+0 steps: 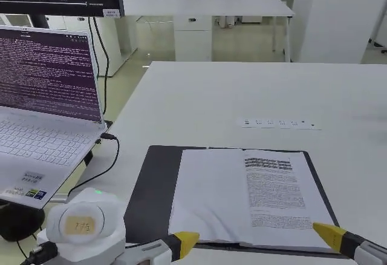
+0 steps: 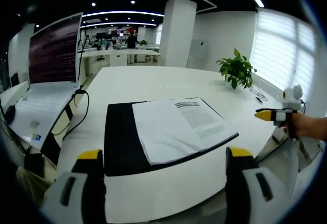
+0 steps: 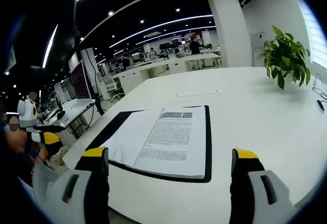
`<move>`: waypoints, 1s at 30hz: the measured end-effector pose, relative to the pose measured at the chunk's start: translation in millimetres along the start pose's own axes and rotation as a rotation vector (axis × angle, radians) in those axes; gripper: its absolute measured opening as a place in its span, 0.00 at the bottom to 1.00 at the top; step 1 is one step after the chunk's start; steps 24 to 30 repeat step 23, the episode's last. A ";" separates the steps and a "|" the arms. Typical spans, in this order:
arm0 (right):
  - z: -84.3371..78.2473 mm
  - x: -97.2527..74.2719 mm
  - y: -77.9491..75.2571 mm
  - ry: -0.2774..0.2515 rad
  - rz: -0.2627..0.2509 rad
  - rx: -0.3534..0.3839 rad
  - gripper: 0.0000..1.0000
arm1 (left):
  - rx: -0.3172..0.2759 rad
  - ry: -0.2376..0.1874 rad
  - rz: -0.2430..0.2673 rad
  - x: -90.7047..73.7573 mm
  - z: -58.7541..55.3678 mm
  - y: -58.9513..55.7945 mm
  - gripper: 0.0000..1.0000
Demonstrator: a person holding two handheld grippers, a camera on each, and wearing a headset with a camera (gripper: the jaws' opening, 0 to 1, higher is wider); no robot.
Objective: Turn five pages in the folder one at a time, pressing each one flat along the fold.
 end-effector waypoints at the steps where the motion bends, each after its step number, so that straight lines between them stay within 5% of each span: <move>1: -0.6 -0.2 0.2 0.001 0.000 -0.001 1.00 | -0.002 0.002 0.001 0.1 0.0 0.2 0.99; 30: -6.5 1.7 -6.3 0.011 -0.023 0.020 1.00 | -0.013 0.027 -0.007 18.3 -2.2 5.3 0.99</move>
Point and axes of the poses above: the centre of the closed fingertips' face, and the gripper's own axes: x roughly forward along the fingers, y roughly to its left, z roughly out of its top, the point moved 10 cm from there along -x, roughly backward along the fingers, and after that the axes turned 9 degrees about -x, right-handed, at the moved point
